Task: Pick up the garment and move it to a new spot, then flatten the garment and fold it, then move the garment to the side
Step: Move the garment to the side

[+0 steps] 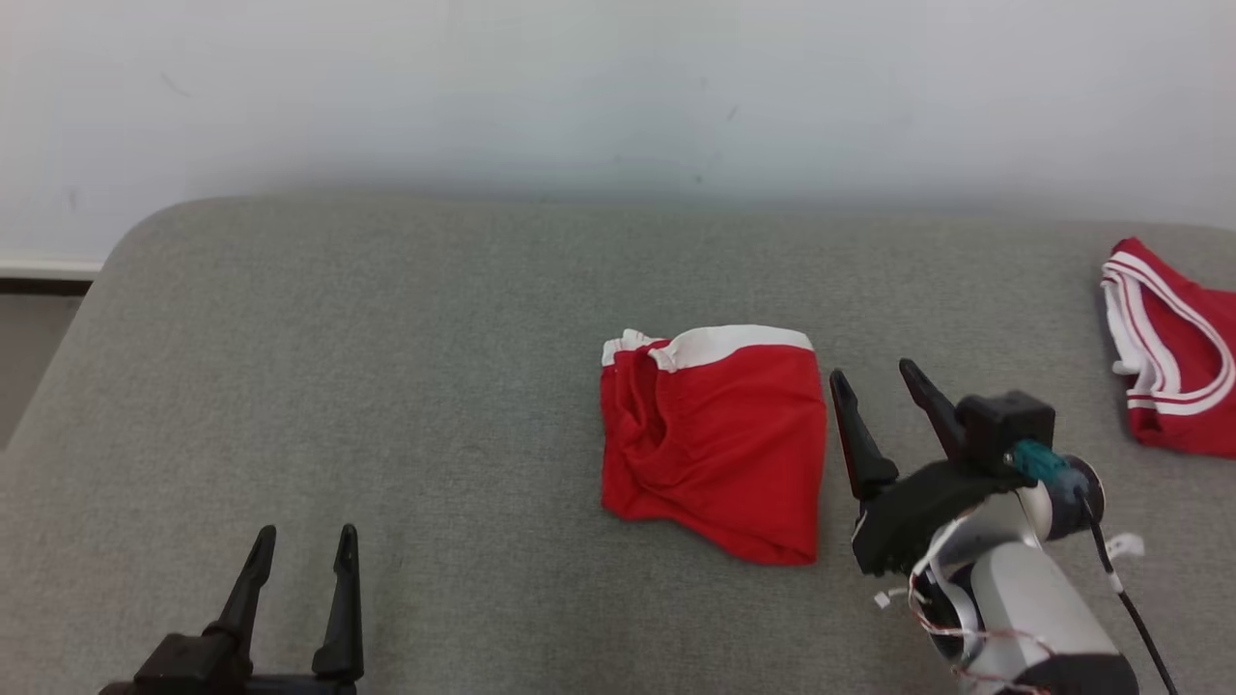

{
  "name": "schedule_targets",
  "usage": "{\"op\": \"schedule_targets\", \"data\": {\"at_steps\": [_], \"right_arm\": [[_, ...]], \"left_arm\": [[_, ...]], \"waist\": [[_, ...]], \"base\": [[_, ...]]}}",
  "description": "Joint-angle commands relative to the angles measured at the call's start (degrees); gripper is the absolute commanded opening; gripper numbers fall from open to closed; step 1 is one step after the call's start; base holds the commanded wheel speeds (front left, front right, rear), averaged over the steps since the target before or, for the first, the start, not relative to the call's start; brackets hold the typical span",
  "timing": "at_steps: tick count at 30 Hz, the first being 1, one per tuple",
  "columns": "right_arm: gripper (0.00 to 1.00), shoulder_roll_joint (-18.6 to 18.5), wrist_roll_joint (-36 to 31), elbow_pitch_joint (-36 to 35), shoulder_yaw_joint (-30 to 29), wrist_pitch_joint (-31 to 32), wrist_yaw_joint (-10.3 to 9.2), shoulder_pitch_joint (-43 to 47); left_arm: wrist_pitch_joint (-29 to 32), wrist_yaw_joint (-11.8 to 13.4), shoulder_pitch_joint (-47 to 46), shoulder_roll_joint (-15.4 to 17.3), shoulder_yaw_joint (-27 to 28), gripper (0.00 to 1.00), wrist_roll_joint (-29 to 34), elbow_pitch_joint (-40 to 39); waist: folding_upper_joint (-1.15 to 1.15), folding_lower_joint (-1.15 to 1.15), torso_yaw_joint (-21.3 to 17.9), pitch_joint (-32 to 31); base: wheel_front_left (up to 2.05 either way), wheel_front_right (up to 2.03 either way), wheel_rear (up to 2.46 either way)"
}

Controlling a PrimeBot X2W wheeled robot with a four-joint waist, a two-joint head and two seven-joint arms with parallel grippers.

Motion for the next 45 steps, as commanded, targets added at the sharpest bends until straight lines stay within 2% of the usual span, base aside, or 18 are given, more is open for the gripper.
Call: {"op": "schedule_targets", "data": {"at_steps": [1, 13, 17, 23, 25, 26, 27, 28, 33, 38, 45], "right_arm": [[1.00, 0.17, -0.49, 2.91, -0.20, 0.40, -0.15, -2.39], [1.00, 0.50, -2.88, 23.10, -4.49, 0.51, -0.15, -13.62], [1.00, 0.77, -3.00, 27.36, -4.92, -0.37, -0.15, -14.75], [1.00, 1.03, -0.48, 34.43, -4.94, -2.39, -0.15, -16.04], [1.00, 1.17, 2.68, 35.62, -2.47, -2.47, -0.15, -16.06], [0.83, 1.22, 4.24, 35.90, -1.12, -2.78, -0.15, -16.28], [0.25, 1.21, 5.31, 36.20, 0.08, -2.95, -0.15, -16.50], [0.00, 1.21, 6.30, 36.52, 1.14, -3.31, -0.15, -16.69], [0.00, 0.88, 6.99, 37.76, 4.85, -5.24, -0.15, -19.12], [0.00, -1.85, 6.07, 37.58, 10.39, -4.23, -0.16, -21.90], [0.00, -8.96, 7.93, 32.02, 20.19, -1.16, -0.16, -27.29]], "left_arm": [[-0.10, -0.04, -1.10, -0.15, -0.27, 1.00, -0.53, 0.19], [-0.11, -0.50, -5.34, -0.77, -2.24, 1.00, -1.13, 1.11], [-0.11, -0.51, -6.20, -0.77, -2.18, 1.00, -1.03, 1.45], [-0.11, -0.69, -6.67, -0.62, -1.83, 1.00, -0.70, 1.79], [-0.11, -0.77, -7.04, -0.62, -1.94, 1.00, -0.59, 1.90], [-0.11, -0.81, -7.26, -0.62, -2.03, 1.00, -0.57, 1.98], [-0.11, -0.84, -7.40, -0.64, -2.12, 1.00, -0.53, 2.10], [-0.11, -0.87, -7.51, -0.67, -2.20, 1.00, -0.50, 2.15], [-0.10, -0.96, -7.94, -0.79, -2.54, 1.00, -0.60, 2.18], [-0.10, -1.07, -8.52, -0.56, -3.34, 1.00, -0.63, 2.05], [-0.09, -0.93, -10.75, 0.14, -4.06, 1.00, -1.16, 0.80]], "waist": [[0.00, 0.00, 1.90, 1.75], [0.00, 0.00, 5.43, 6.60], [0.00, 0.00, 5.73, 7.14], [0.00, 0.00, 5.73, 7.62], [0.00, 0.00, 5.84, 7.88], [0.00, 0.00, 5.84, 8.04], [0.00, 0.00, 5.79, 8.15], [0.00, 0.00, 5.72, 8.24], [0.00, 0.00, 5.02, 8.63], [0.00, 0.00, 2.90, 9.82], [0.00, 0.00, -1.17, 14.39]], "base": [[0.00, 0.00, 0.00], [0.00, 0.00, 0.00], [0.00, 0.00, 0.00], [0.00, 0.00, 0.00], [0.00, 0.00, 0.00], [0.00, 0.00, 0.00], [0.00, 0.00, 0.00], [0.00, 0.00, 0.00], [0.00, 0.00, 0.00], [0.00, 0.00, 0.00], [0.00, 0.00, 0.00]]}}
